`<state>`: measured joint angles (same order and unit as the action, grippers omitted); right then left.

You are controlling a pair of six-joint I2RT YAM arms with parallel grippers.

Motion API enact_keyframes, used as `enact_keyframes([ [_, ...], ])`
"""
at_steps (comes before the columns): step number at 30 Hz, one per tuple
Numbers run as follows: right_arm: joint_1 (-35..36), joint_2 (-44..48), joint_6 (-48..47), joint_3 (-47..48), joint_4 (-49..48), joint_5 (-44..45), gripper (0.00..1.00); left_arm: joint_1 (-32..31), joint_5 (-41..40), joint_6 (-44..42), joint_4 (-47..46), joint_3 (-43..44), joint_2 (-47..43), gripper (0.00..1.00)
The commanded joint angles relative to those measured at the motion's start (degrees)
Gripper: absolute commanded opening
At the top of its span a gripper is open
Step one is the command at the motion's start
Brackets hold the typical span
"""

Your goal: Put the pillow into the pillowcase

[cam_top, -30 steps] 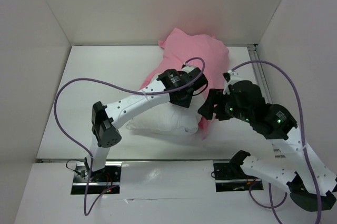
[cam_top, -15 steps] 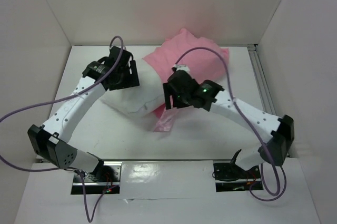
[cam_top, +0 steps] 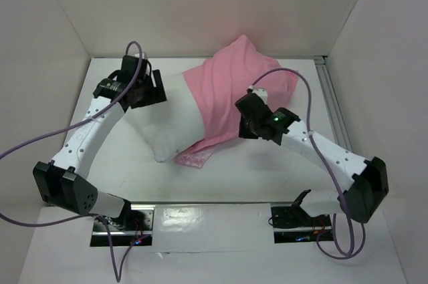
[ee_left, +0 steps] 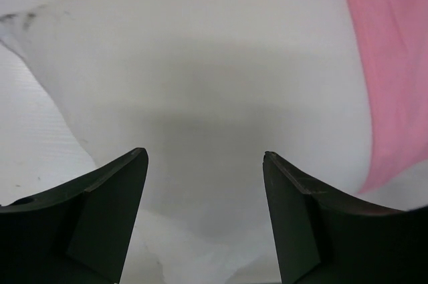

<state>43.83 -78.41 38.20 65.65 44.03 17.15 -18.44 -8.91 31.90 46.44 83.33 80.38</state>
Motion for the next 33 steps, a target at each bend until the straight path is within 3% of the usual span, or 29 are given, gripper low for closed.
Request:
enact_keyframes([
  [1, -2.5, 8.2, -0.7, 0.5, 0.9, 2.5, 0.00, 6.0, -1.5, 0.8, -5.2, 0.3, 2.1, 0.82],
  [4, -4.5, 10.1, -2.2, 3.7, 5.8, 2.5, 0.00, 8.5, 1.1, 0.8, -11.4, -1.3, 5.8, 0.82],
  [6, -5.9, 10.1, -3.6, 7.6, 8.7, 3.2, 0.00, 8.5, 7.3, 0.8, -13.2, -2.0, 10.9, 0.80],
  [8, -6.6, 10.6, -4.9, 12.2, 10.1, 3.2, 0.00, 5.8, 10.3, 0.8, -12.5, -1.5, 14.1, 0.76],
  [11, -8.3, 10.0, -7.5, 18.2, 11.9, 3.2, 0.00, -4.3, 12.8, 4.0, -12.5, -3.4, 13.9, 0.73],
  [15, -9.5, 7.6, -10.5, 21.5, 12.5, 2.7, 0.00, -22.5, 12.3, 9.0, -11.2, -4.0, 8.4, 0.73],
  [18, -10.0, 5.6, -11.6, 22.8, 11.3, 0.9, 0.04, -26.9, 5.2, 9.5, -4.1, -1.9, 4.8, 0.76],
  [19, -10.0, 4.8, -12.5, 22.8, 11.3, -0.7, 0.09, -26.9, 3.2, 9.5, -1.8, -1.3, 3.8, 0.76],
  [20, -10.0, 4.8, -12.5, 22.8, 10.5, -1.3, 0.25, -26.9, 1.3, 9.5, -0.1, -1.3, 2.8, 0.76],
  [21, -9.5, 3.9, -13.2, 22.8, 9.7, -2.0, 0.53, -24.7, -2.5, 9.5, 1.8, -3.2, 0.5, 0.77],
  [22, -7.9, 2.8, -13.2, 22.1, 9.1, -2.0, 0.66, -21.5, -2.5, 9.5, 1.8, -4.3, -2.0, 0.79],
  [25, -4.4, -0.8, -10.5, 22.1, 10.3, 0.1, 0.90, -17.1, -0.6, 8.3, -0.2, -9.1, -5.2, 0.81],
  [28, 0.3, -4.6, -5.6, 21.4, 8.1, 2.8, 0.99, -12.6, 1.2, 7.0, -3.3, -14.1, -6.3, 0.83],
  [33, 5.1, -15.7, 3.9, 18.8, 9.0, 14.6, 0.99, -8.5, 7.6, 3.3, -12.7, -18.5, -2.8, 0.85],
])
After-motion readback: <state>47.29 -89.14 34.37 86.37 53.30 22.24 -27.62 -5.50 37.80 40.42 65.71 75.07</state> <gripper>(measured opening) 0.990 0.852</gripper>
